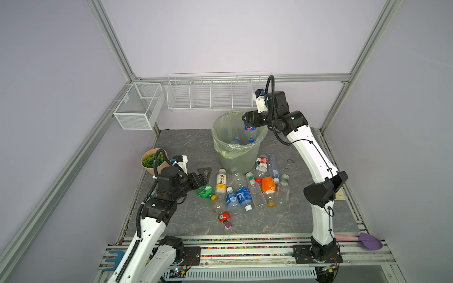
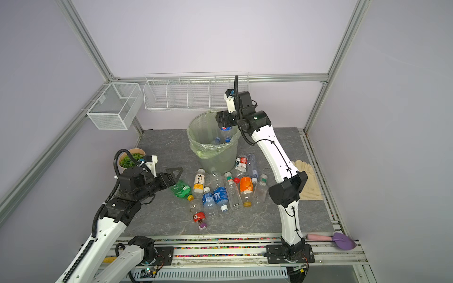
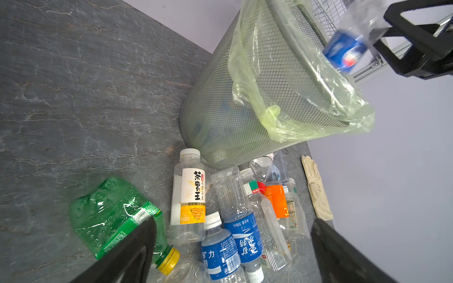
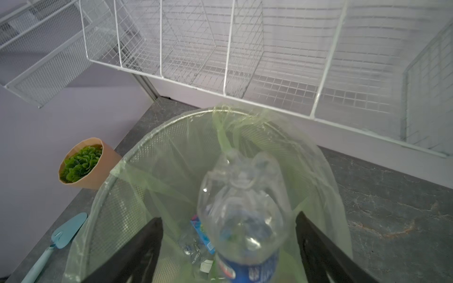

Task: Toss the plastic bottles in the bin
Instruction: 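Open the right gripper over the bin to drop the bottle, then withdraw the right gripper from above the bin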

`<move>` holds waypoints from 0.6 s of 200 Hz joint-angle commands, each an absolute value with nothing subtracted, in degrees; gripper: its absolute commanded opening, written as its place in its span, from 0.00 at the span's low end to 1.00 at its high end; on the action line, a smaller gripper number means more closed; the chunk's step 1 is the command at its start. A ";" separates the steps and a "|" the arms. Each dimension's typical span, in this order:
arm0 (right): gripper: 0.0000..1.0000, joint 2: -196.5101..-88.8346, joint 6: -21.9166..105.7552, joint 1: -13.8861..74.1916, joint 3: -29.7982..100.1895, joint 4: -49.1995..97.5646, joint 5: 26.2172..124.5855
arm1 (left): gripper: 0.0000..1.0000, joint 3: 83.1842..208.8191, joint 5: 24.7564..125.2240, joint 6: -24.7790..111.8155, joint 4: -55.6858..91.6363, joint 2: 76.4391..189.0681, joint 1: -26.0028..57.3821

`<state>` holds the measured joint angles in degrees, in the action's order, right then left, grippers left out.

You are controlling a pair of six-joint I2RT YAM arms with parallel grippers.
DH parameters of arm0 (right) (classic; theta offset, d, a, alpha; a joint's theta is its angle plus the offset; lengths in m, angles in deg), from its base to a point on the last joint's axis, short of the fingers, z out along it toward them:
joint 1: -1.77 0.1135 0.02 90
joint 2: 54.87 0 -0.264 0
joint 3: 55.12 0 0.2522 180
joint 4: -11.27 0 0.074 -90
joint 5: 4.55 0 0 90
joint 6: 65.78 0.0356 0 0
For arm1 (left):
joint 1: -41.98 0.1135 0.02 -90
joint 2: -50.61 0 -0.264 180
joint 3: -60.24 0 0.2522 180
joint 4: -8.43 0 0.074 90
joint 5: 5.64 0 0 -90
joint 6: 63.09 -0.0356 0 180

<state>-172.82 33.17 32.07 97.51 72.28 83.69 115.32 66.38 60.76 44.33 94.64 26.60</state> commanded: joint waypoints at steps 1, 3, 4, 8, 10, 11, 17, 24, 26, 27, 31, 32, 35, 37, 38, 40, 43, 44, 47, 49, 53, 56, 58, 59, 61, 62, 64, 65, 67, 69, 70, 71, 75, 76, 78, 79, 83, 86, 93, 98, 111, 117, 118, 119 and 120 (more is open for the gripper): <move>0.88 -164.43 31.67 33.76 91.74 70.10 84.13 | 0.98 115.31 65.60 61.56 44.55 94.16 26.84; 0.88 -164.09 31.64 33.76 91.23 69.87 84.31 | 0.98 115.31 65.56 61.61 44.53 94.17 26.86; 0.88 -163.84 31.67 33.76 91.03 69.78 84.40 | 0.98 115.31 65.56 61.62 44.57 94.23 26.81; 0.88 -163.22 31.63 33.71 90.26 69.54 84.82 | 0.98 115.23 65.62 61.77 44.48 94.33 26.79; 0.88 -162.93 31.61 33.75 90.01 69.52 84.97 | 0.98 115.25 65.61 61.84 44.40 94.35 26.80; 0.88 -162.93 31.61 33.75 90.01 69.52 84.97 | 0.98 115.28 65.63 61.87 44.42 94.41 26.79; 0.88 -162.39 31.49 33.73 89.55 69.81 85.38 | 0.98 115.30 65.59 62.02 44.34 94.53 26.81; 0.88 -161.98 31.33 33.73 89.34 70.55 85.50 | 0.98 115.30 65.63 62.00 44.47 94.61 26.82; 0.88 -161.87 31.34 33.73 89.34 70.73 85.53 | 0.98 115.22 65.66 62.05 44.51 94.64 26.85; 0.88 -161.81 31.29 33.70 89.34 70.82 85.54 | 0.98 115.22 65.65 62.06 44.51 94.60 26.81; 0.88 -161.56 31.24 33.76 89.19 71.18 85.70 | 0.98 115.22 65.70 62.07 44.63 94.61 26.80; 0.88 -161.48 31.24 33.72 89.17 71.22 85.71 | 0.98 115.18 65.72 62.07 44.62 94.58 26.83; 0.88 -161.26 31.29 33.68 88.98 71.42 85.79 | 0.98 115.22 65.75 62.07 44.69 94.56 26.78; 0.88 -161.12 31.28 33.70 88.85 71.48 85.76 | 0.98 115.15 65.80 62.07 44.69 94.56 26.78; 0.88 -160.99 31.31 33.73 88.74 71.55 85.78 | 0.98 115.14 65.76 62.07 44.74 94.64 26.78; 0.88 -160.79 31.33 33.73 88.51 71.53 85.80 | 0.98 115.14 65.80 62.07 44.71 94.62 26.77; 0.88 -160.45 31.32 33.73 88.21 71.56 85.85 | 0.98 115.06 65.78 62.14 44.76 94.54 26.82; 0.88 -160.35 31.37 33.74 88.11 71.54 85.83 | 0.98 115.01 65.80 62.15 44.77 94.55 26.84; 0.88 -159.94 31.45 33.72 87.61 71.44 85.89 | 0.98 114.95 65.79 62.14 44.78 94.50 26.80; 0.88 -159.69 31.54 33.75 87.37 71.33 85.91 | 0.98 114.91 65.77 62.15 44.78 94.52 26.78; 0.88 -159.10 31.67 33.75 86.66 71.14 86.06 | 0.98 114.87 65.78 62.22 44.87 94.48 26.79; 0.88 -158.62 31.86 33.76 86.04 70.95 86.10 | 0.98 114.86 65.80 62.20 44.94 94.46 26.81; 0.88 -158.29 31.89 33.76 85.57 70.75 86.21 | 0.98 114.80 65.75 62.23 44.89 94.49 26.78; 0.88 -158.08 31.96 33.76 85.34 70.65 86.23 | 0.98 114.79 65.78 62.24 44.88 94.52 26.82; 0.88 -157.73 32.02 33.70 84.98 70.47 86.17 | 0.98 114.78 65.76 62.24 44.87 94.48 26.83; 0.88 -157.50 32.08 33.73 84.70 70.34 86.21 | 0.98 114.74 65.79 62.29 44.87 94.52 26.85; 0.88 -157.17 32.12 33.71 84.15 70.07 86.28 | 0.98 114.71 65.81 62.36 44.96 94.50 26.79; 0.88 -156.91 32.17 33.69 83.98 70.01 86.26 | 0.98 114.70 65.81 62.35 44.96 94.49 26.83; 0.88 -156.58 32.21 33.74 83.38 69.65 86.29 | 0.98 114.65 65.77 62.34 44.91 94.52 26.81; 0.88 -156.10 32.32 33.69 82.90 69.50 86.41 | 0.98 114.62 65.81 62.33 44.95 94.55 26.85; 0.88 -155.94 32.32 33.73 82.56 69.28 86.50 | 0.98 114.61 65.81 62.33 44.95 94.51 26.86; 0.88 -155.77 32.31 33.74 82.26 69.13 86.55 | 0.98 114.61 65.77 62.33 44.96 94.53 26.86; 0.88 -154.83 32.53 33.69 81.17 68.49 86.68 | 0.98 114.53 65.84 62.41 44.91 94.55 26.78; 0.88 -154.60 32.55 33.73 80.81 68.34 86.68 | 0.98 114.52 65.83 62.42 44.94 94.60 26.82; 0.88 -154.16 32.61 33.69 80.24 68.03 86.77 | 0.98 114.52 65.82 62.35 44.95 94.65 26.83; 0.88 -153.91 32.59 33.68 79.95 67.84 86.86 | 0.98 114.52 65.82 62.39 45.00 94.69 26.80; 0.88 -152.92 32.73 33.70 78.75 67.07 87.14 | 0.98 114.44 65.84 62.37 44.97 94.80 26.84; 0.88 -152.26 32.80 33.70 77.71 66.57 87.35 | 0.98 114.39 65.89 62.36 44.96 94.83 26.83; 0.88 -150.48 33.17 33.75 75.34 65.14 87.94 | 0.98 114.34 65.96 62.40 45.03 95.19 26.84; 0.88 -149.16 33.43 33.75 73.55 64.20 88.39 | 0.98 114.34 66.04 62.40 44.99 95.37 26.84; 0.88 -146.23 33.93 33.67 69.58 62.23 88.77 | 0.98 114.49 66.07 62.20 45.14 96.10 26.81; 0.88 -145.11 34.05 33.59 68.33 61.83 88.86 | 0.97 114.52 66.13 62.10 45.22 96.45 26.70; 0.88 -144.94 34.06 33.50 68.20 61.80 88.87 | 0.97 114.52 66.10 62.08 45.27 96.51 26.69; 0.88 -144.82 34.06 33.46 68.05 61.79 88.83 | 0.97 114.52 66.14 62.08 45.29 96.55 26.69; 0.88 -144.67 34.11 33.43 67.79 61.78 88.77 | 0.97 114.52 66.20 62.03 45.34 96.61 26.69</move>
<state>-149.04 33.24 33.78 72.42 66.46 87.26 114.91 66.32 61.81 44.39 95.58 26.60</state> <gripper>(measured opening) 0.882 0.977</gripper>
